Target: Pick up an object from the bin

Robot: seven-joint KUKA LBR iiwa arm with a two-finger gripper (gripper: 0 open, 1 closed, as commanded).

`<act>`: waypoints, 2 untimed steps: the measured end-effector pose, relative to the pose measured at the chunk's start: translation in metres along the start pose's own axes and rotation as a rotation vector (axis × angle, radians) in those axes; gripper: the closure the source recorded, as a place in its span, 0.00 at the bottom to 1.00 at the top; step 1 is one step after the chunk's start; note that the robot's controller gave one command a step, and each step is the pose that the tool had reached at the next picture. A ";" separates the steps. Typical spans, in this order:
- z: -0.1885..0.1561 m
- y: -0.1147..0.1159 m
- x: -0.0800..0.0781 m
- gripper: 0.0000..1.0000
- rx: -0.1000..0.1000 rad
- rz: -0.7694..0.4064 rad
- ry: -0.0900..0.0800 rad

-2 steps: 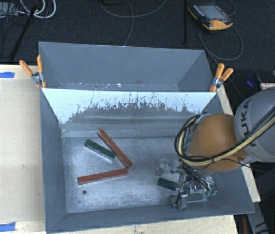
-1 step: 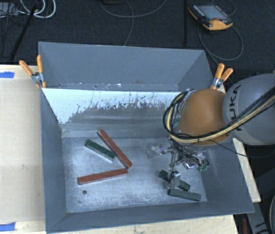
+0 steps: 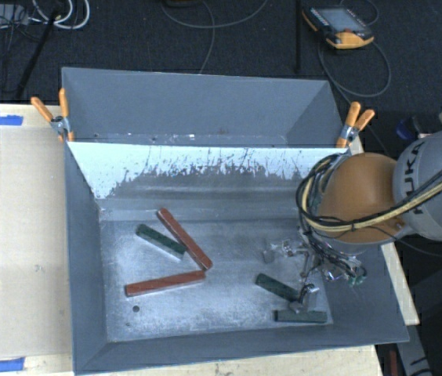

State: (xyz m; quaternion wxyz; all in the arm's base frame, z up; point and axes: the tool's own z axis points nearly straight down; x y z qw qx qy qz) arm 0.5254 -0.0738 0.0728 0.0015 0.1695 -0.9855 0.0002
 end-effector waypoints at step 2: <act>-0.146 -0.017 -0.003 1.00 0.005 0.012 -0.011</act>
Offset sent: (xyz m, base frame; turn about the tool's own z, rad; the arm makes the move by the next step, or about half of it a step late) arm 0.0000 0.0000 0.0000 0.0000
